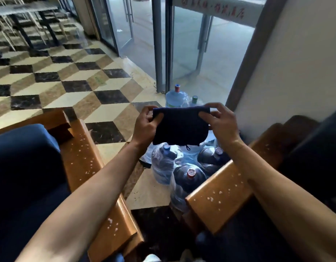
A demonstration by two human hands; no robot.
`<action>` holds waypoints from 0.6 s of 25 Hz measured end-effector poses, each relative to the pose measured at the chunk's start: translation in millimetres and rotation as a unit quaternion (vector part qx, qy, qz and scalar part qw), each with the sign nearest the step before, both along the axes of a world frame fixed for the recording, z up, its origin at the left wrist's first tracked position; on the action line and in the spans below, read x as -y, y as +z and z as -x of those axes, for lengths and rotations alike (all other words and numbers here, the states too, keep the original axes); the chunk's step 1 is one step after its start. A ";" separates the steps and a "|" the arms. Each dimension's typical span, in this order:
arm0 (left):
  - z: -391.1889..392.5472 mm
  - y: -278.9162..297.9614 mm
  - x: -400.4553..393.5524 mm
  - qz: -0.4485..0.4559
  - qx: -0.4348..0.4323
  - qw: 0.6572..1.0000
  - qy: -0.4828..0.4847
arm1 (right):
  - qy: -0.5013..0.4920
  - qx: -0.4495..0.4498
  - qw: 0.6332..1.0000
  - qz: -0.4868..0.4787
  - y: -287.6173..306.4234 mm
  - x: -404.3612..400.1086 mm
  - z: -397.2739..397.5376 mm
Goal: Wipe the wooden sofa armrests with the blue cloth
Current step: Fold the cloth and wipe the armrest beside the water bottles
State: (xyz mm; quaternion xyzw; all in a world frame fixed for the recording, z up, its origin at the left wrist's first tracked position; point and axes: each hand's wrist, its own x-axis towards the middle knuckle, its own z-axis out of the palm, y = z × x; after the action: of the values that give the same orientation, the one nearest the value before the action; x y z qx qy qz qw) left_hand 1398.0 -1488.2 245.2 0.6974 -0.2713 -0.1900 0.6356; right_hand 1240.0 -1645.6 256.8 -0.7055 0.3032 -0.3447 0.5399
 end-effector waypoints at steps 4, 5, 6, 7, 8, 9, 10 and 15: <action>42.5 4.9 68.4 0.006 0.006 0.996 -0.094 | -0.097 0.007 0.995 -0.005 7.5 32.1 68.4; 53.2 7.2 83.7 0.006 0.003 0.993 -0.115 | -0.117 0.007 0.993 -0.007 8.4 37.8 84.0; 62.1 8.9 98.0 0.005 0.002 0.991 -0.137 | -0.137 0.009 0.990 -0.007 8.2 42.0 97.4; 69.9 9.4 111.7 0.004 0.001 0.987 -0.160 | -0.163 0.012 0.987 -0.006 6.2 45.7 109.6; 77.5 9.0 124.1 0.003 0.000 0.983 -0.184 | -0.191 0.010 0.982 -0.005 3.3 47.9 120.9; 84.2 8.8 134.9 0.003 -0.001 0.978 -0.209 | -0.219 0.006 0.976 -0.003 0.8 48.9 131.1; 89.4 7.7 143.8 0.003 -0.004 0.972 -0.236 | -0.245 0.000 0.970 0.000 -1.9 48.8 139.1; 104.0 -6.5 173.8 0.004 -0.004 0.938 -0.347 | -0.352 -0.003 0.936 0.016 -14.9 34.9 160.3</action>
State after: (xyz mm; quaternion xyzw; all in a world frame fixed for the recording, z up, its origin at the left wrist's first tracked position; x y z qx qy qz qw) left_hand 1294.0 -1662.0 238.7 0.5568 -0.4945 -0.4000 0.5343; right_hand 1079.8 -1680.5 241.8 -0.5631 0.5283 -0.5155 0.3716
